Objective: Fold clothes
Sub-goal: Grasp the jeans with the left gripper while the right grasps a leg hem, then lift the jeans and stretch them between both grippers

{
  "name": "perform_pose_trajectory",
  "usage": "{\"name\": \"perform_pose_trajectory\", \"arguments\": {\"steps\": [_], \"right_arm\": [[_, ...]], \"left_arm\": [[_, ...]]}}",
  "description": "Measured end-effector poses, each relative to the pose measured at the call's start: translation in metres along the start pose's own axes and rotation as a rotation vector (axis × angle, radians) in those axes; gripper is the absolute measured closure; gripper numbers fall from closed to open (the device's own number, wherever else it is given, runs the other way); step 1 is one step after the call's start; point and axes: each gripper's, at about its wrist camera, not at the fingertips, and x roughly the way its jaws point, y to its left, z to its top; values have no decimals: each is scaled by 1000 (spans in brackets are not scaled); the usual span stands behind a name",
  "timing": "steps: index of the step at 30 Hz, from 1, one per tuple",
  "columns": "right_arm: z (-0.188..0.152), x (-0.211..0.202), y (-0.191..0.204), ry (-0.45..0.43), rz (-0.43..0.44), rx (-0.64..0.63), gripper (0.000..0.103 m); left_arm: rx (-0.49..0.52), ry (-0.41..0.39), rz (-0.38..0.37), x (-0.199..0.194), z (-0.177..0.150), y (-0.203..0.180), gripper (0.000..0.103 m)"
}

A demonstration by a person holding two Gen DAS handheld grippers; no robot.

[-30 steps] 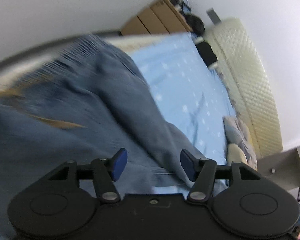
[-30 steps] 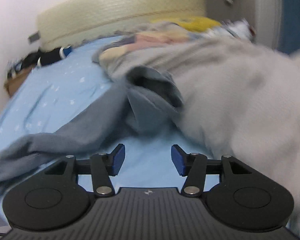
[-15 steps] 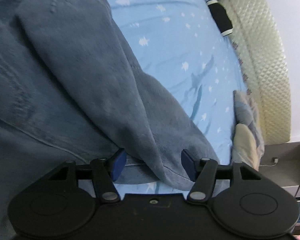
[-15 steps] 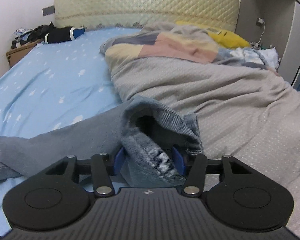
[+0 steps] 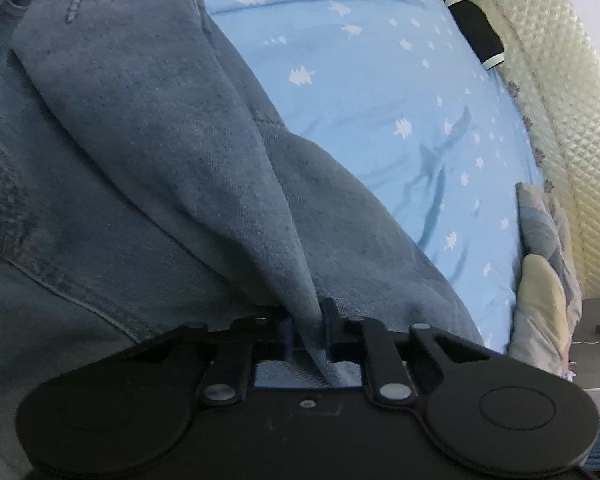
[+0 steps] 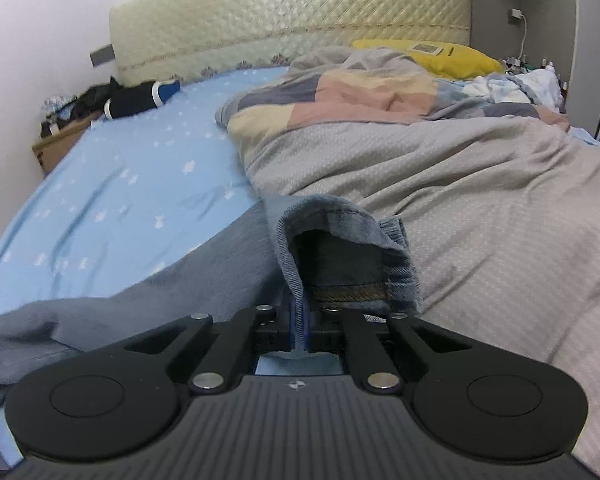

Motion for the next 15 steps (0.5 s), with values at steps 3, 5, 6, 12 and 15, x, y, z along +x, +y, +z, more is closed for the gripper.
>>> {"name": "perform_pose_trajectory", "arguments": {"steps": [3,5,6,12,15], "right_arm": [[4,-26,-2,-26,18,17,101],[7,-43,-3,-43,30,29,101],[9,-53,-3,-51,35,33,101],[22,-116,-4,-119,45,79,101],[26,-147,-7,-138,43,123,101]], "left_arm": [[11,-26,-16,-12,-1,0,101],[8,-35,-30,-22,-1,-2,101],[10,-44,-36,-28,-1,-4,101],[-12,-102,-96,-76,1,-18,101],[-20,-119,-141,-105,2,-19,101]]}}
